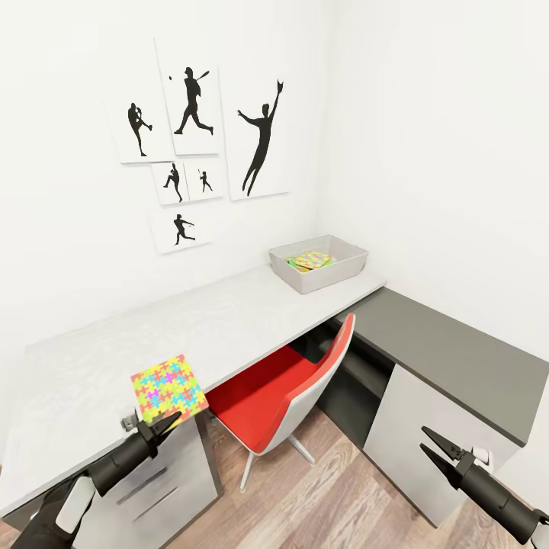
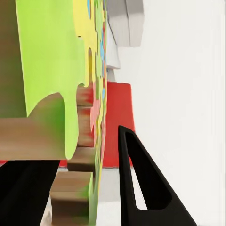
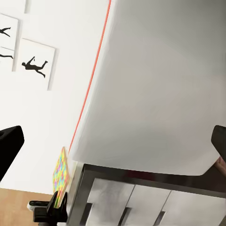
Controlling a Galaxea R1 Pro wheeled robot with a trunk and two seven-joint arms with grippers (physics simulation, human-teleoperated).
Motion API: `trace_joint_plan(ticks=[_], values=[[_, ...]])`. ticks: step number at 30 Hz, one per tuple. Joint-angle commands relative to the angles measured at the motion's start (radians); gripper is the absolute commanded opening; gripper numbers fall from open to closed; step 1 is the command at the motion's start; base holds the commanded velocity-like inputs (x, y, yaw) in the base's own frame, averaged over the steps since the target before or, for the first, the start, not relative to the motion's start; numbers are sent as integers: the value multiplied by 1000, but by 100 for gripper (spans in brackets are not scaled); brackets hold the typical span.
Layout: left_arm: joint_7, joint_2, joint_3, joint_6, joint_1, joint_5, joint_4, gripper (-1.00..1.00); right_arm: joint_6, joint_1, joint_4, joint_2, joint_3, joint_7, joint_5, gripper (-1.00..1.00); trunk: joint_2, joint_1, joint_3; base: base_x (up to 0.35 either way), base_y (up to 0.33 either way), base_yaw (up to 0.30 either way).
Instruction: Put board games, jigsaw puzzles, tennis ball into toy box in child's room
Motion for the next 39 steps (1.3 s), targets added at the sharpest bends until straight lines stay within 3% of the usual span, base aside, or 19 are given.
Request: trace_joint_plan(ticks=[1, 4, 7, 9, 12, 14, 18, 24, 29, 33, 36, 39], values=[[-14, 0, -2, 8, -1, 3, -1, -100, 8, 0, 0, 0, 1, 1, -7, 100, -1, 0, -1, 0, 0, 0], [-32, 1, -19, 11, -1, 2, -16, -100, 8, 0, 0, 0, 1, 1, -7, 100, -1, 0, -1, 0, 0, 0], [-45, 3, -66, 24, -1, 3, -78, -100, 8, 0, 0, 0, 1, 1, -7, 100, -1, 0, -1, 0, 0, 0], [-48, 6, -91, 53, 0, 3, -123, -100, 8, 0, 0, 0, 1, 0, -7, 100, -1, 0, -1, 0, 0, 0], [-50, 13, -109, 161, 5, 1, -217, -100, 8, 0, 0, 0, 1, 1, -7, 100, -1, 0, -1, 0, 0, 0], [-51, 32, -113, 232, 7, 1, -277, -100, 8, 0, 0, 0, 1, 1, -7, 100, -1, 0, -1, 0, 0, 0], [-98, 103, -120, 333, 13, 2, -379, -100, 8, 0, 0, 0, 1, 2, -7, 100, -1, 0, -1, 0, 0, 0], [-190, 163, -137, 377, 14, -3, -417, -100, 7, 0, -3, -1, 1, 4, -7, 100, -1, 0, -1, 0, 0, 0], [-212, 176, -182, 388, 13, -4, -465, -100, 6, 0, -7, 0, -1, 6, -7, 100, -1, 0, -1, 0, 0, 0], [-218, 178, -288, 396, 10, -5, -568, -100, 5, 0, -9, -1, -2, 8, -7, 100, -1, 0, -1, 0, 0, 0], [-219, 180, -328, 397, 7, -1, -588, -100, 5, 0, -9, -1, 0, 9, -7, 100, -1, 0, -1, 0, 0, 0], [-244, 199, -350, 397, 7, 2, -602, -100, 6, 0, -9, 0, 0, 8, -7, 100, -1, 0, -1, 0, 0, 0]])
